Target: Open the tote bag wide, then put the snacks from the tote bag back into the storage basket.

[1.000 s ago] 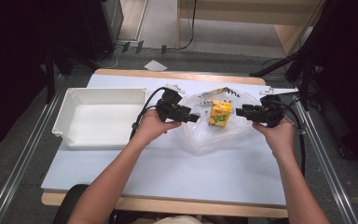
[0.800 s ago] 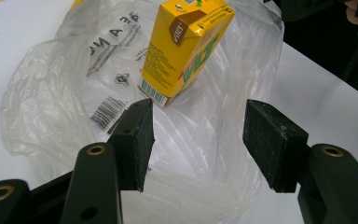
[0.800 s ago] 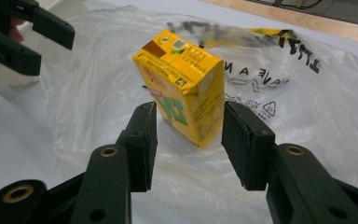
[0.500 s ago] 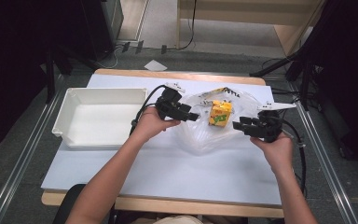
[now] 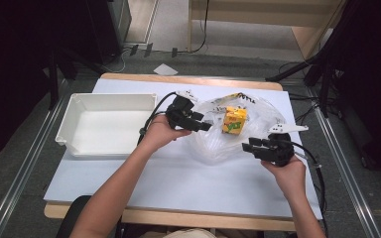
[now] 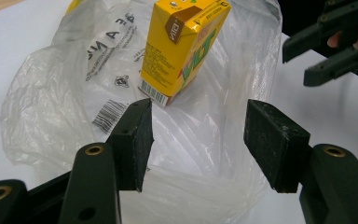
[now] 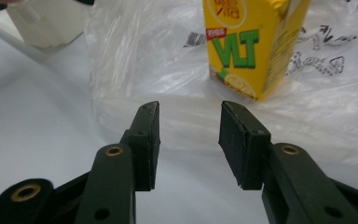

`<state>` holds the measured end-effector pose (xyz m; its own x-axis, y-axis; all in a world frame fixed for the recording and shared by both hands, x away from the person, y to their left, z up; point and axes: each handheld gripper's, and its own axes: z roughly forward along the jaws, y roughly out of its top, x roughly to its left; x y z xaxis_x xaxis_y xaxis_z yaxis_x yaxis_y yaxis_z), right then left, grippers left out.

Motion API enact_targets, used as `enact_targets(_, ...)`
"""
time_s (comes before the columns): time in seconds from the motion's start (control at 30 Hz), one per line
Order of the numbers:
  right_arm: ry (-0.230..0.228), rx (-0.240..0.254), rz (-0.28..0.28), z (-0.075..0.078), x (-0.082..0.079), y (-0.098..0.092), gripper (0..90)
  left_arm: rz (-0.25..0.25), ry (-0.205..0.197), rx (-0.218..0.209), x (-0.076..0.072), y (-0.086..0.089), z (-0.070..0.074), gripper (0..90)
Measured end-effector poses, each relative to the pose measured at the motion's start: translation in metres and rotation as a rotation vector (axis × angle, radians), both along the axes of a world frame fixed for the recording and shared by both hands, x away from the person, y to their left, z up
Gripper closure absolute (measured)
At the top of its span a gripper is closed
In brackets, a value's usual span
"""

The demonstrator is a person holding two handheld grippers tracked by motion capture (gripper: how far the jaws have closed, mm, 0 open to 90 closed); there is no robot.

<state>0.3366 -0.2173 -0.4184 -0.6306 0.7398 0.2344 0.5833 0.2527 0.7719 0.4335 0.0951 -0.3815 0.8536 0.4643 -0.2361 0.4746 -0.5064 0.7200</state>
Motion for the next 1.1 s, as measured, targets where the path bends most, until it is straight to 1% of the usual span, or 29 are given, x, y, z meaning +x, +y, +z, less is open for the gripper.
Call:
enact_targets(0.17, 0.008, -0.009, 0.005, -0.008, -0.008, 0.002, 60.2, -0.001, -0.012, -0.002, -0.001, -0.001, 0.001, 42.9)
enact_targets(0.2, 0.008, -0.007, 0.004, -0.008, -0.009, 0.002, 60.2, -0.005, -0.014, -0.009, -0.001, -0.001, 0.001, 42.9)
enact_targets(0.3, 0.014, -0.004, 0.007, -0.01, -0.011, 0.002, 60.3, -0.006, -0.02, -0.008, 0.0, -0.004, 0.003, 42.9)
enact_targets(0.33, 0.013, -0.006, 0.011, -0.01, -0.012, 0.002, 60.3, -0.009, -0.016, -0.008, 0.0, -0.004, 0.004, 42.9)
enact_targets(0.43, 0.014, -0.001, 0.011, -0.011, -0.015, 0.001, 60.3, -0.017, -0.026, -0.006, 0.004, -0.007, 0.007, 42.9)
enact_targets(0.5, 0.013, 0.001, 0.011, -0.011, -0.017, 0.001, 60.4, -0.025, -0.034, -0.009, 0.006, -0.01, 0.01, 43.0)
enact_targets(0.53, 0.014, 0.001, 0.013, -0.011, -0.018, 0.0, 60.4, -0.029, -0.039, -0.003, 0.007, -0.011, 0.011, 42.9)
enact_targets(0.6, 0.015, 0.002, 0.015, -0.012, -0.02, 0.0, 60.4, -0.043, -0.038, -0.001, 0.01, -0.016, 0.012, 42.5)
enact_targets(0.67, 0.02, -0.001, 0.019, -0.013, -0.022, 0.0, 60.4, -0.064, -0.052, 0.002, 0.013, -0.022, 0.013, 41.0)
enact_targets(0.7, 0.022, -0.004, 0.023, -0.014, -0.022, -0.001, 60.4, -0.074, -0.061, 0.009, 0.015, -0.024, 0.013, 40.7)
enact_targets(0.73, 0.026, -0.002, 0.022, -0.014, -0.022, 0.0, 60.4, -0.084, -0.061, 0.02, 0.017, -0.027, 0.013, 40.3)
enact_targets(0.8, 0.026, 0.002, 0.024, -0.014, -0.022, -0.001, 60.4, -0.095, -0.059, 0.029, 0.021, -0.032, 0.012, 39.8)
enact_targets(0.87, 0.027, 0.004, 0.025, -0.014, -0.023, -0.001, 60.4, -0.105, -0.059, 0.015, 0.025, -0.035, 0.011, 39.4)
enact_targets(0.9, 0.026, 0.001, 0.025, -0.014, -0.024, -0.002, 60.4, -0.103, -0.055, 0.021, 0.026, -0.037, 0.011, 39.1)
enact_targets(0.97, 0.026, 0.005, 0.026, -0.015, -0.025, -0.002, 59.9, -0.111, -0.069, 0.026, 0.029, -0.04, 0.01, 38.9)
enact_targets(1.03, 0.026, 0.0, 0.028, -0.016, -0.027, -0.002, 58.4, -0.121, -0.082, 0.034, 0.031, -0.043, 0.01, 38.4)
enact_targets(1.07, 0.029, -0.001, 0.03, -0.017, -0.027, -0.002, 58.1, -0.128, -0.076, 0.033, 0.033, -0.044, 0.01, 38.2)
enact_targets(1.1, 0.026, -0.001, 0.033, -0.018, -0.028, -0.002, 57.4, -0.132, -0.077, 0.012, 0.034, -0.044, 0.009, 38.3)
